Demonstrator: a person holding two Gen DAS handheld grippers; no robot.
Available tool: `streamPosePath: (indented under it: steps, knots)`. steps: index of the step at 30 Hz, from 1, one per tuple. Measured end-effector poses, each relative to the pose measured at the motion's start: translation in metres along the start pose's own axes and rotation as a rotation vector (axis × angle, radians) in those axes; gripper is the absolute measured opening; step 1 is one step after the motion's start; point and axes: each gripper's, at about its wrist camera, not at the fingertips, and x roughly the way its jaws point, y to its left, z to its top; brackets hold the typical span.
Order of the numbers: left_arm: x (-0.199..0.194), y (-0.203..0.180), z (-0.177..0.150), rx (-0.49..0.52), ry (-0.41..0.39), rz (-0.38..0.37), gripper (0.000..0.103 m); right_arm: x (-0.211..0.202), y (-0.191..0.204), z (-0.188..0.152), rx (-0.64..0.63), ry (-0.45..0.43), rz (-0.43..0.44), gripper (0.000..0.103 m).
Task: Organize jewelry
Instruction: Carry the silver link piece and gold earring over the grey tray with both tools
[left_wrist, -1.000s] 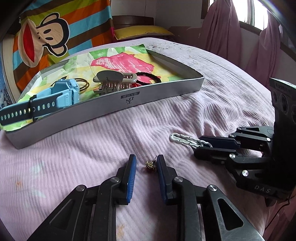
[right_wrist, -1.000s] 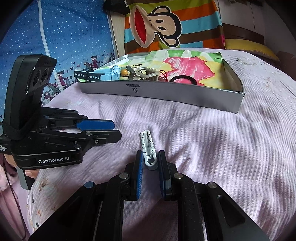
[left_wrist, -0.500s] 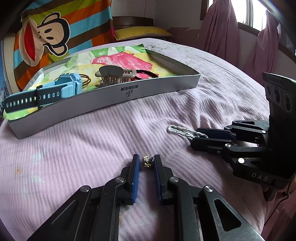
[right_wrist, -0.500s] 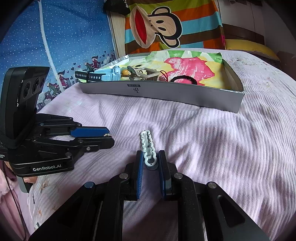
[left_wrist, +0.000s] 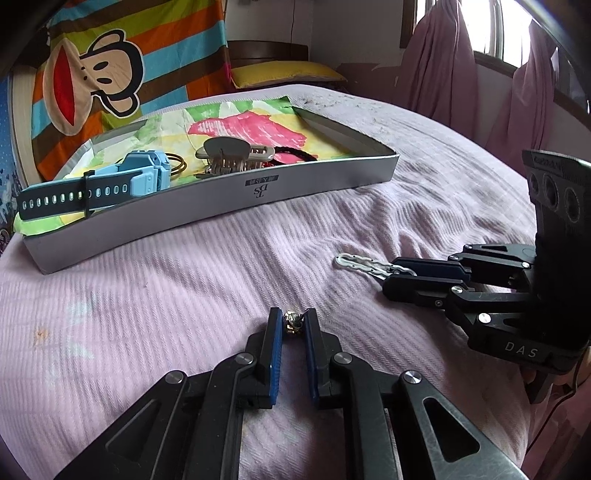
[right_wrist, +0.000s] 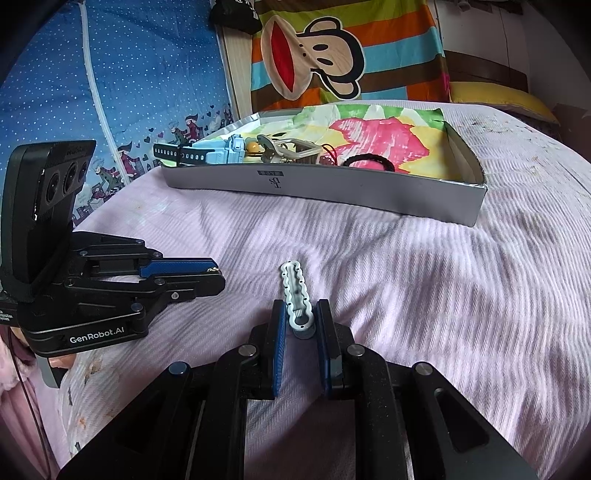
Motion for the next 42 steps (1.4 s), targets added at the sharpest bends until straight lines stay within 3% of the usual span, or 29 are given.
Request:
streamPosePath:
  steps: [15,25,33,42]
  knots:
    - [-0.007,0.008,0.002,-0.046,-0.031,-0.029,0.011,-0.021,0.0,-0.002,-0.009,-0.129,0.021,0.014]
    - [-0.04,0.011,0.019,-0.121,-0.188,-0.043,0.011,-0.036,-0.008,0.002,0.038,-0.206,0.032,0.014]
    - [-0.044,0.011,0.072,-0.141,-0.281,0.074,0.011,-0.04,-0.01,0.025,0.036,-0.27,0.022,0.014]
    - [0.004,0.039,0.138,-0.214,-0.189,0.136,0.011,-0.018,-0.032,0.082,0.084,-0.294,-0.057,0.014]
